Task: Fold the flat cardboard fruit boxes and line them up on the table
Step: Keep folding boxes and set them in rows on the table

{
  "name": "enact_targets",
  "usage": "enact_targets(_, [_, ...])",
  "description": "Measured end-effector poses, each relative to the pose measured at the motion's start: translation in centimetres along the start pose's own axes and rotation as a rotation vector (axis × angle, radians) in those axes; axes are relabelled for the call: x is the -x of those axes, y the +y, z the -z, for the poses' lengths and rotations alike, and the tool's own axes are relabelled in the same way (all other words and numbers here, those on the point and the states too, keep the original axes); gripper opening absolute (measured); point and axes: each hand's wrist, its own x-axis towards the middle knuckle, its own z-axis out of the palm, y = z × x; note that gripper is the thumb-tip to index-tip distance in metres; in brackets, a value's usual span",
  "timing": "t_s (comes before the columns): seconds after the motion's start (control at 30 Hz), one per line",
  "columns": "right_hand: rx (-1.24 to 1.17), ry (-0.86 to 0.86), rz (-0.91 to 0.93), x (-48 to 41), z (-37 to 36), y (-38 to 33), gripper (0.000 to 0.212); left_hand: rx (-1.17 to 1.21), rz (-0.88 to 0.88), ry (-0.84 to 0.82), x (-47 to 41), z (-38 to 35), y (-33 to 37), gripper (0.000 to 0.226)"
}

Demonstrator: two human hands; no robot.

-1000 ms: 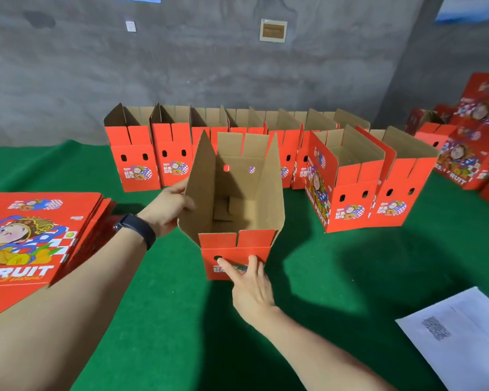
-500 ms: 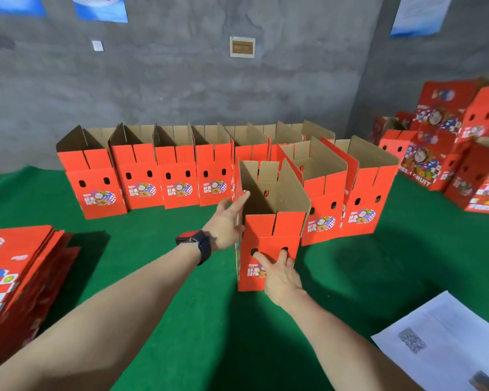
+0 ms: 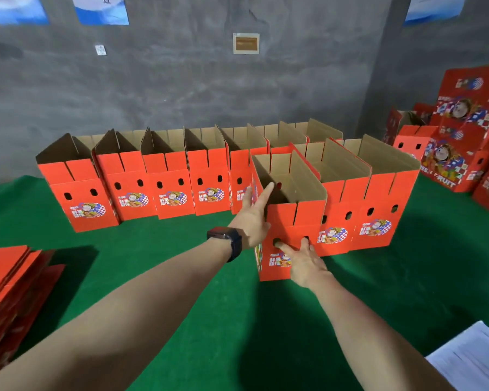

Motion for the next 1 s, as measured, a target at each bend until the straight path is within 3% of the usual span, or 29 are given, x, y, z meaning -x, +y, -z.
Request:
enact_targets(0.2, [0.016,0.002,0.009,-2.2,0.5,2.4,0.089,-0.207,-0.001,-0.118,-4.4,-0.2,1.1,0.066])
enact_targets(0.53, [-0.029,0.003,-0.091,-4.6,0.3,4.2,0.096,-0.405,0.035,-0.237,-7.2,-1.5,1.3,0.076])
enact_targets(0.7, [0.067,0.11,-0.14,-4.0,-0.3,1.1,0.084,-0.294,0.05,-0.229,-6.8,-1.5,0.8,0.079])
enact_targets(0.83, [-0.043,-0.017,-0.202,-3.3,0.0,0.4,0.083,-0.157,-0.043,-0.169,-4.1,-1.2,0.7,0.083])
enact_targets(0.87, [-0.117,0.01,-0.216,-3.2,0.1,0.5,0.077,-0.085,-0.054,-0.141,-2.8,-1.1,0.4,0.081])
enact_targets(1.0, [-0.491,0.402,-0.307,-2.0,0.2,-0.9,0.036,0.134,0.011,-0.01,4.5,-0.5,-3.4,0.043])
